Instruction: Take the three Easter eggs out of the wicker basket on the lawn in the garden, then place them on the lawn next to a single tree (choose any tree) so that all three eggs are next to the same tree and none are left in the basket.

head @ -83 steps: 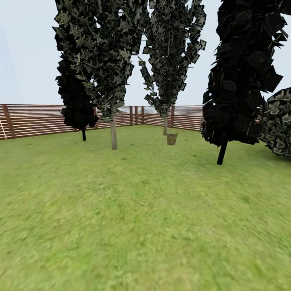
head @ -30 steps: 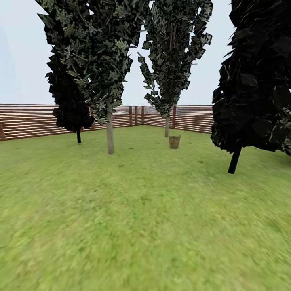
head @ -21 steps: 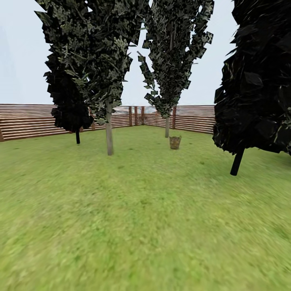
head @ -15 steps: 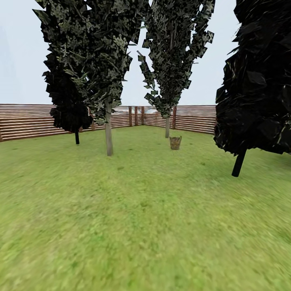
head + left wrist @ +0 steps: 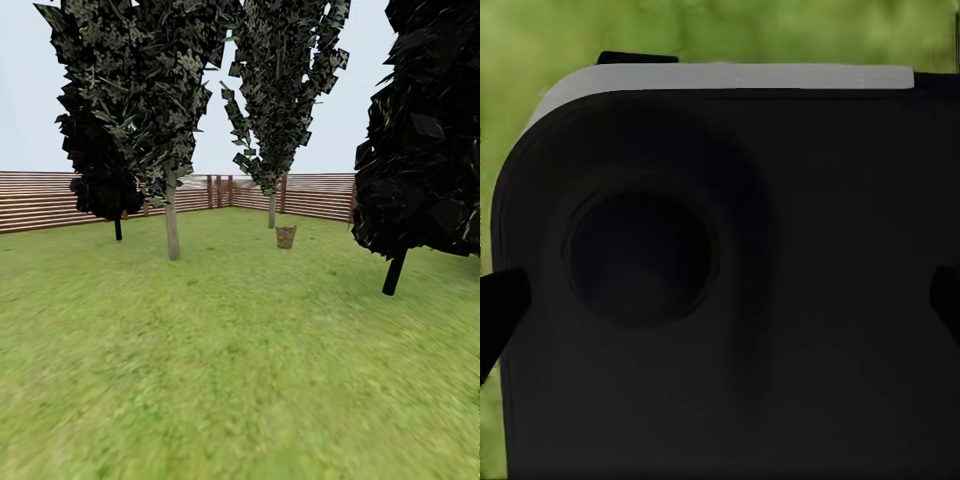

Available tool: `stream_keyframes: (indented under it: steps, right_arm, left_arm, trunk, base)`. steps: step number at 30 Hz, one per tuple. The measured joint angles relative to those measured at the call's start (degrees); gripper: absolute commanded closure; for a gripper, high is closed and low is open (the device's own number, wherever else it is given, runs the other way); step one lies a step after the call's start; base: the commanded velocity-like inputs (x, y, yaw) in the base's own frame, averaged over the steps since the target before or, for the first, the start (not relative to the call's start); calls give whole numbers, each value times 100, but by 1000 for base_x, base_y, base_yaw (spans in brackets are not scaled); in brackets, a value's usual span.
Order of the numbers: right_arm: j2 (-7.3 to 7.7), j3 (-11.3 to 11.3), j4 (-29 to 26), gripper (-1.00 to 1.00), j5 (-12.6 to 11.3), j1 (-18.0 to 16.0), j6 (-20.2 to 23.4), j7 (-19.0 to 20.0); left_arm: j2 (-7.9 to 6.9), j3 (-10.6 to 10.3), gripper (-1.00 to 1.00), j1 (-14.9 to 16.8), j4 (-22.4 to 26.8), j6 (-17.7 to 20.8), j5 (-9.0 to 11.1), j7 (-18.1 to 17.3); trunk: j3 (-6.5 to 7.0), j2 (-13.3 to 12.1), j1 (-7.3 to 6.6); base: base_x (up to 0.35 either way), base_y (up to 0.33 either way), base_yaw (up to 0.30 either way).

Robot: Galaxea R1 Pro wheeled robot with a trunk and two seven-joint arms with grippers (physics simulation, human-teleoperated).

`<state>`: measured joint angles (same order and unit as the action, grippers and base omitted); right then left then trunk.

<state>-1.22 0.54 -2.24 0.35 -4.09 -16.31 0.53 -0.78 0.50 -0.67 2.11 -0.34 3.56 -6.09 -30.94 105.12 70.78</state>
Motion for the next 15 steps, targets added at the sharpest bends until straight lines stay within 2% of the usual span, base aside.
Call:
stream_keyframes:
  steps: [7,15]
  right_arm:
    - [0,-6,3,-100,4,0,-2,0]
    - [-4,-3,2,-100,-8,0,6,-5]
  left_arm:
    - [0,0,-100,0,0,0,-2,0]
    - [4,0,-100,-1,1,1,1,14]
  trunk:
    - [0,0,0]
    - [0,0,0]
  base:
    - [332,0,-207]
    - [332,0,-47]
